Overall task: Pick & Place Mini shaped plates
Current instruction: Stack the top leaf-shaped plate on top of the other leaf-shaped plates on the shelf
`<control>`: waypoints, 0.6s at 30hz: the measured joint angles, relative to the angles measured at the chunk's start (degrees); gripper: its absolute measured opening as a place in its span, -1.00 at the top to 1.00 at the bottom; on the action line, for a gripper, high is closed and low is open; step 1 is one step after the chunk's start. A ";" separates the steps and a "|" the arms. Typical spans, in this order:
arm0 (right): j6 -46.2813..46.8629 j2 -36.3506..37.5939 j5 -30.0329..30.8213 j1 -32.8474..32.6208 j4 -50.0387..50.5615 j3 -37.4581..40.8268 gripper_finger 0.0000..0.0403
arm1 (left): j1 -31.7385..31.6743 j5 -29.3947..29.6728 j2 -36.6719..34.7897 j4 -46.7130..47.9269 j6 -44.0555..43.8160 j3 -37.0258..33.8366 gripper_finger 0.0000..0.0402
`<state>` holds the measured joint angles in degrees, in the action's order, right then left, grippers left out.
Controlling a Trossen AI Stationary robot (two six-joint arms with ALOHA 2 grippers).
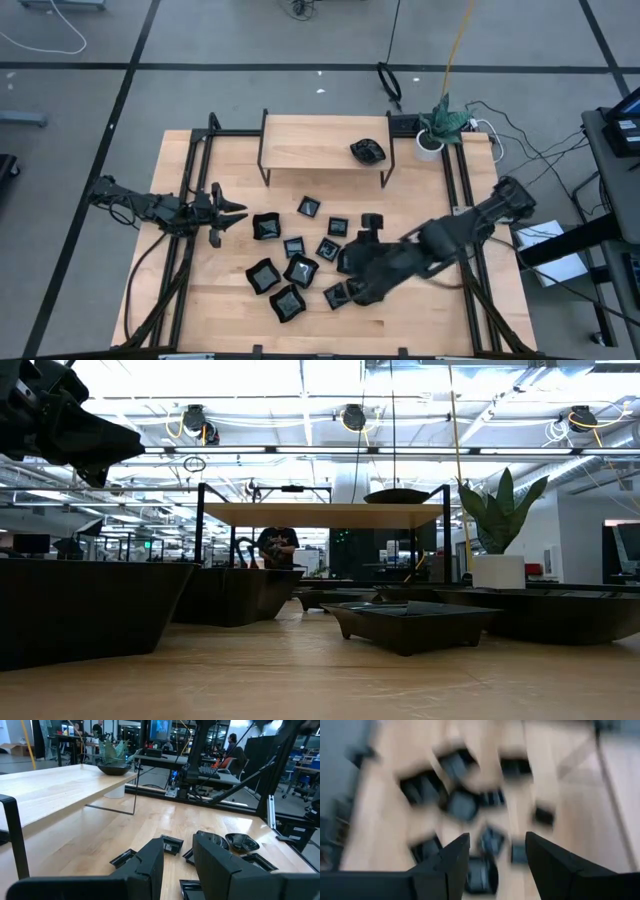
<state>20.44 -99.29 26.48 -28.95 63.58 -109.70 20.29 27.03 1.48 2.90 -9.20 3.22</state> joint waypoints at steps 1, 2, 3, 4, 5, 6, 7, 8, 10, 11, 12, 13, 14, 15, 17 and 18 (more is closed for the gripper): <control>3.53 -1.12 -1.46 0.50 3.28 0.03 0.09 | 0.00 0.00 0.02 0.02 -0.02 0.00 0.47; 6.91 -2.00 -3.32 0.85 5.48 0.49 0.09 | 0.00 0.00 0.00 0.02 0.00 0.00 0.47; 10.02 -2.70 -5.19 1.10 6.75 1.44 0.09 | -0.01 0.00 0.00 0.02 -0.02 0.00 0.47; 12.80 -3.37 -6.99 1.27 7.02 2.94 0.09 | -0.02 0.00 0.01 0.01 -0.02 0.00 0.47; 15.14 -3.88 -8.59 1.28 6.66 4.70 0.09 | 0.00 0.00 0.00 0.02 0.01 0.00 0.47; 17.01 -4.30 -9.59 1.22 6.05 6.92 0.09 | -0.02 0.00 0.02 0.02 0.01 0.00 0.47; 18.37 -4.69 -10.59 1.18 5.44 9.38 0.09 | 0.00 0.00 0.01 0.02 -0.02 0.00 0.47; 19.59 -4.86 -12.26 1.18 4.44 12.14 0.09 | -0.02 0.00 0.02 0.02 -0.02 0.00 0.47; 21.45 -4.58 -15.42 1.18 1.76 18.14 0.09 | 0.00 0.00 0.02 0.02 -0.02 0.00 0.47; 22.37 -4.14 -16.49 1.22 -0.09 21.38 0.09 | 0.00 0.00 0.02 0.02 -0.02 0.00 0.47; 22.97 -3.65 -17.58 1.42 -2.32 24.27 0.09 | 0.00 0.00 0.02 0.02 -0.01 0.00 0.47; 23.53 -3.21 -18.34 1.64 -5.17 27.41 0.09 | -0.02 0.00 0.02 0.02 -0.02 0.00 0.47; 24.01 -2.77 -19.61 2.06 -8.43 30.01 0.09 | 0.00 0.00 0.02 0.02 -0.02 0.00 0.47; 24.19 -2.45 -20.72 2.33 -11.72 32.33 0.09 | -0.02 0.00 0.00 0.02 -0.02 0.00 0.47; 24.21 -1.79 -22.22 2.93 -17.10 36.08 0.09 | 0.00 0.00 0.02 0.02 0.00 0.00 0.47; 24.23 -1.44 -22.31 3.11 -19.48 37.63 0.09 | 0.00 0.00 0.01 0.02 0.01 0.00 0.47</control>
<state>44.67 -100.73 4.17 -25.84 44.09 -72.07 20.29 27.03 1.49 2.92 -9.19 3.22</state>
